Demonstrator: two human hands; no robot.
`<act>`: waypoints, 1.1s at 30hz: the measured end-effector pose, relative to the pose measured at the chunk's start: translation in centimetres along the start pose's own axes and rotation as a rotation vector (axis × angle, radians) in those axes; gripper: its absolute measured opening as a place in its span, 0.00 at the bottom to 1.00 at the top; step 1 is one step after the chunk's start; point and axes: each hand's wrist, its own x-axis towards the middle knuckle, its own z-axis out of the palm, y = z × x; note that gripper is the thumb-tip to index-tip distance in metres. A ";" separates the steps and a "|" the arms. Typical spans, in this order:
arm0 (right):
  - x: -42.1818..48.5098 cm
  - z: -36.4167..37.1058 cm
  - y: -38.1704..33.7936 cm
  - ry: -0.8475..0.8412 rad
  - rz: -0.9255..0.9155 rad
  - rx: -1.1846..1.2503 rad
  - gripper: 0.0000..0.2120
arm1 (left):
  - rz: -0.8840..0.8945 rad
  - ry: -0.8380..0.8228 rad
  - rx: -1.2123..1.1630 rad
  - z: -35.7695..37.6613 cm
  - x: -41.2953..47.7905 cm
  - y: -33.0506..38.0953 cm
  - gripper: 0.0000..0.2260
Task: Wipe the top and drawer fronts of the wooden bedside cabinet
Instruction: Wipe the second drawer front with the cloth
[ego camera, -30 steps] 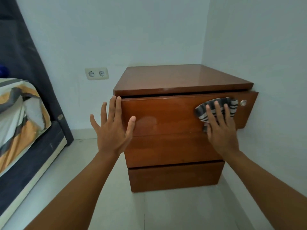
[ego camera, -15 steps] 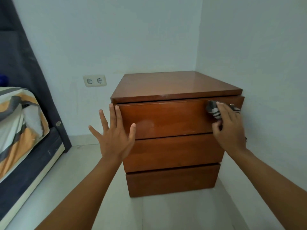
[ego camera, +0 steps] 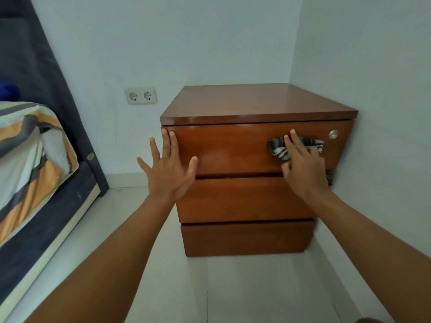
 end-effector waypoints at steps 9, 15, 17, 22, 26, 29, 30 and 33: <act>-4.3 3.8 -2.4 -0.631 0.012 0.178 0.40 | -0.059 -0.313 -0.067 5.4 -6.5 -4.6 0.29; -4.9 6.1 -3.2 -0.690 0.082 0.074 0.48 | -0.026 -0.243 -0.150 5.5 -4.6 -4.6 0.27; -4.7 6.2 -3.4 -0.686 0.083 0.068 0.47 | -0.027 -0.245 -0.100 5.7 -4.8 -4.6 0.29; -3.4 5.5 -3.1 -0.705 0.107 0.142 0.44 | -0.038 -0.297 -0.052 5.2 -3.9 -4.4 0.31; -3.0 4.6 -3.4 -0.762 0.148 0.130 0.46 | 0.003 -0.391 -0.068 4.2 -2.3 -4.8 0.28; -2.6 3.4 -3.3 -0.792 0.133 0.127 0.43 | 0.026 -0.444 -0.072 3.5 -2.1 -4.8 0.29; -2.4 2.9 -3.1 -0.795 0.119 0.142 0.40 | 0.023 -0.449 -0.081 3.3 -2.2 -4.6 0.30; -2.2 1.3 -2.7 -0.813 0.085 0.161 0.26 | 0.020 -0.460 -0.117 3.0 -2.4 -4.3 0.28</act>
